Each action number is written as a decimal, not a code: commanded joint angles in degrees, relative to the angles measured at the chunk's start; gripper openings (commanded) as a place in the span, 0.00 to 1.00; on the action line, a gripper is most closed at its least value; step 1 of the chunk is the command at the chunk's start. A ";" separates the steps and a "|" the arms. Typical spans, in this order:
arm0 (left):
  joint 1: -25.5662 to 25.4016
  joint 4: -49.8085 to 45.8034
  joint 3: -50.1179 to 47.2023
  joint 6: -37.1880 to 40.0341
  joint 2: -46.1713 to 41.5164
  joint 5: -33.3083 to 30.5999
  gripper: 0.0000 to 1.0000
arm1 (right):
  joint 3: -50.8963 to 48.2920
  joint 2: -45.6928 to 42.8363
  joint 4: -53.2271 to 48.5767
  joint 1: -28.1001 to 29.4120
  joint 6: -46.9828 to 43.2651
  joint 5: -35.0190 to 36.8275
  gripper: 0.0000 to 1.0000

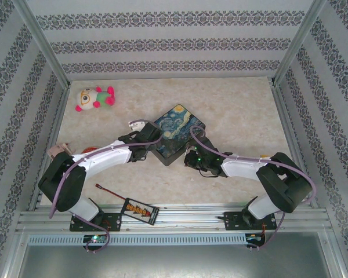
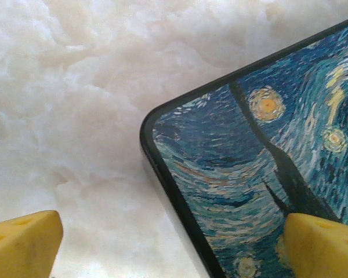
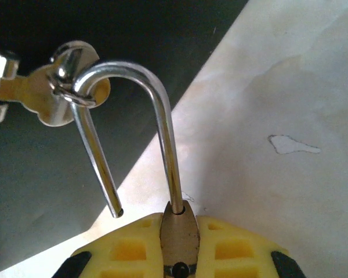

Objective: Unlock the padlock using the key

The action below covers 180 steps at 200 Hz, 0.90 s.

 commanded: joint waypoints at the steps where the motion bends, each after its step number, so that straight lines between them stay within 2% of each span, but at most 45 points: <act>1: -0.48 -3.09 -1.61 -4.20 1.17 -1.83 0.91 | -0.66 -0.06 1.91 -0.76 2.55 1.81 0.00; 35: -0.42 -2.38 -2.70 -5.20 1.45 -1.11 0.79 | 0.06 0.17 3.13 -3.05 1.96 0.16 0.00; 100: -0.39 -1.74 -3.52 -5.34 0.39 -1.03 0.77 | 0.43 -0.92 3.84 -7.27 0.51 -2.67 0.00; 129: -0.39 -0.73 -4.20 -5.33 -0.06 -0.64 0.70 | 0.86 -0.57 4.65 -8.38 -0.40 -4.02 0.00; 180: -0.39 -0.02 -5.06 -5.68 -0.45 -0.08 0.67 | 2.95 0.63 5.68 -10.27 -2.04 -6.02 0.00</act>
